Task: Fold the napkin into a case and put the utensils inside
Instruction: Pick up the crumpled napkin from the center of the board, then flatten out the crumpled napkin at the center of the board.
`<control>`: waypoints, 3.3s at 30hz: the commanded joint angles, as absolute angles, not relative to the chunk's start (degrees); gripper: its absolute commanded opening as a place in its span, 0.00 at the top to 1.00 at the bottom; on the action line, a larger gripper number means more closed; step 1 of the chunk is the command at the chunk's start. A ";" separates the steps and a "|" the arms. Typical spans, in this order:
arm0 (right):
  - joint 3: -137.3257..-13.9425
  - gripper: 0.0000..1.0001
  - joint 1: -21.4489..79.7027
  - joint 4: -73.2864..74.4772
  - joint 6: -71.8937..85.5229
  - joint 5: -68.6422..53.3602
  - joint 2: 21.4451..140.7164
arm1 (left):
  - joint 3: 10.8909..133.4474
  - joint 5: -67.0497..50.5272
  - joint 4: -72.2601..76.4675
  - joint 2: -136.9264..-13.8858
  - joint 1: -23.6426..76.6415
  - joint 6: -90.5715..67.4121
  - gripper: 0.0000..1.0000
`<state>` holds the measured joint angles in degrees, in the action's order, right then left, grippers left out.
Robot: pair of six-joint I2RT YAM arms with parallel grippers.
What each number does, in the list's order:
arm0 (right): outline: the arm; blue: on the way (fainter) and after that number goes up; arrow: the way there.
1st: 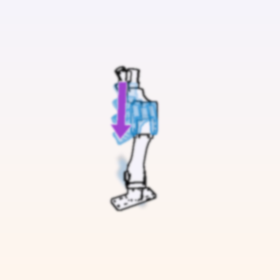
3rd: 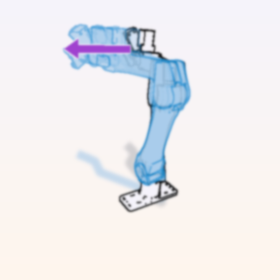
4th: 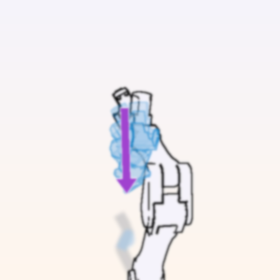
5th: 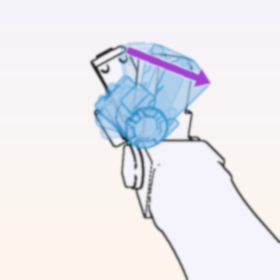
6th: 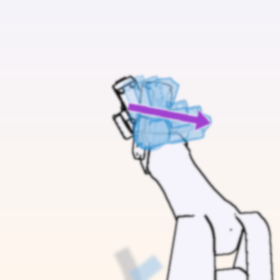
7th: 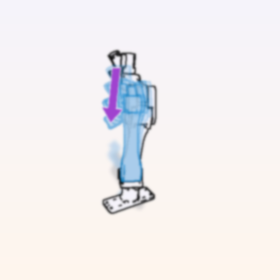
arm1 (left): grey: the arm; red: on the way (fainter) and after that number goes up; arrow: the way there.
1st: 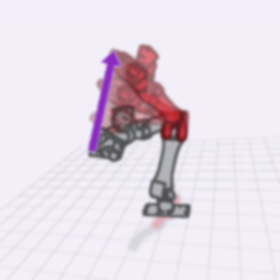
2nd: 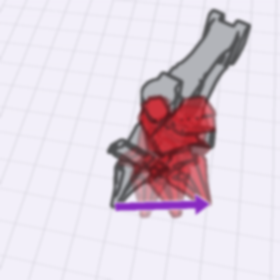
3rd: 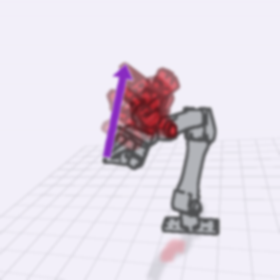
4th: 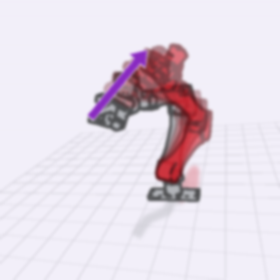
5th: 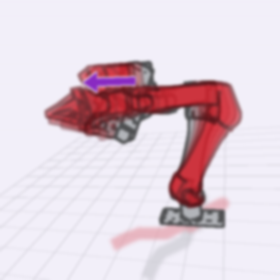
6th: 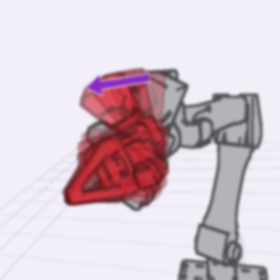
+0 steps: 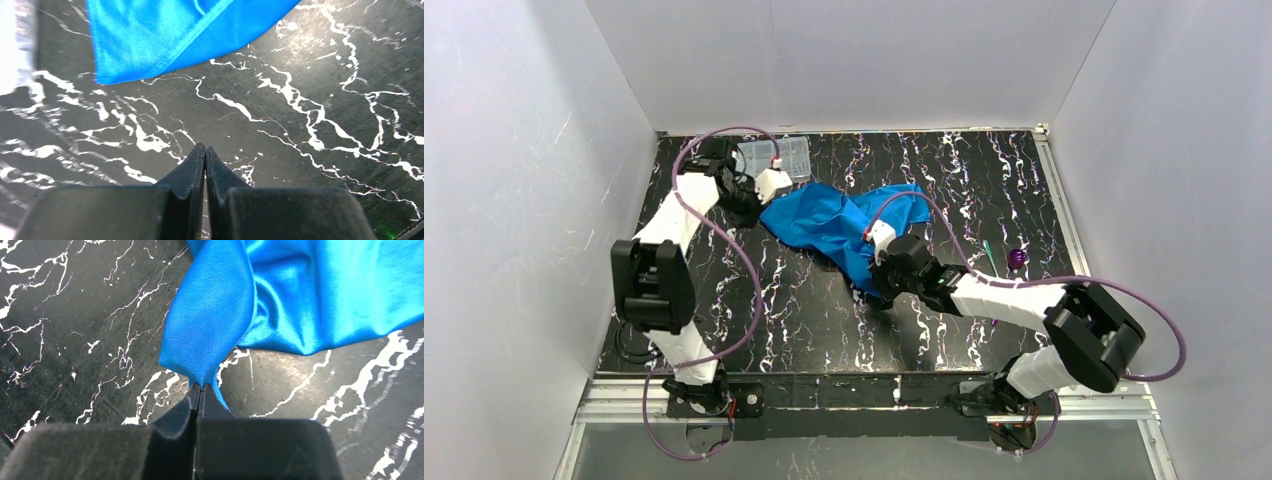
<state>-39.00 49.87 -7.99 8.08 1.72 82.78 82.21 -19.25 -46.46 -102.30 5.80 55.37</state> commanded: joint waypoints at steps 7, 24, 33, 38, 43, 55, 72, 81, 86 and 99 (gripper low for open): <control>-43.36 0.99 51.35 3.61 3.76 11.01 68.79 | 76.88 -22.92 -46.05 -92.43 6.68 56.09 0.68; -43.28 0.99 51.41 17.70 1.37 23.99 64.46 | 80.05 -19.03 -45.44 -106.41 11.81 71.28 0.40; -42.66 0.99 51.42 15.89 0.87 25.34 64.77 | 80.57 -16.67 -43.62 -111.89 12.39 72.51 0.50; -42.88 0.99 51.41 15.79 0.70 25.48 65.25 | 80.52 -16.99 -42.35 -112.82 12.68 72.48 0.54; -43.36 0.99 51.41 14.64 0.18 27.09 65.47 | 79.34 -17.50 -42.34 -112.41 13.21 72.65 0.83; -53.85 0.99 51.31 16.04 -6.79 31.75 63.16 | 83.64 -20.29 -44.73 -93.06 13.32 62.60 1.00; -85.30 0.99 51.32 25.33 -11.98 30.63 53.48 | 109.97 -15.64 -38.68 -68.37 13.48 40.49 1.00; -97.64 0.99 51.33 30.00 -13.38 23.08 57.95 | 113.91 -20.42 -49.05 -65.18 13.58 46.75 1.00; -93.86 0.99 51.35 29.52 -14.83 27.48 59.38 | 107.56 -16.86 -49.24 -64.98 13.48 48.33 1.00; -72.12 0.99 35.35 11.49 -14.45 24.87 75.62 | 78.99 -5.19 -19.37 -79.72 13.80 56.48 1.00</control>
<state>-74.70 44.49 22.37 -17.19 30.22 72.23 80.27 -11.16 -32.27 -72.49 13.47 52.90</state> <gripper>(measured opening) 0.032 0.010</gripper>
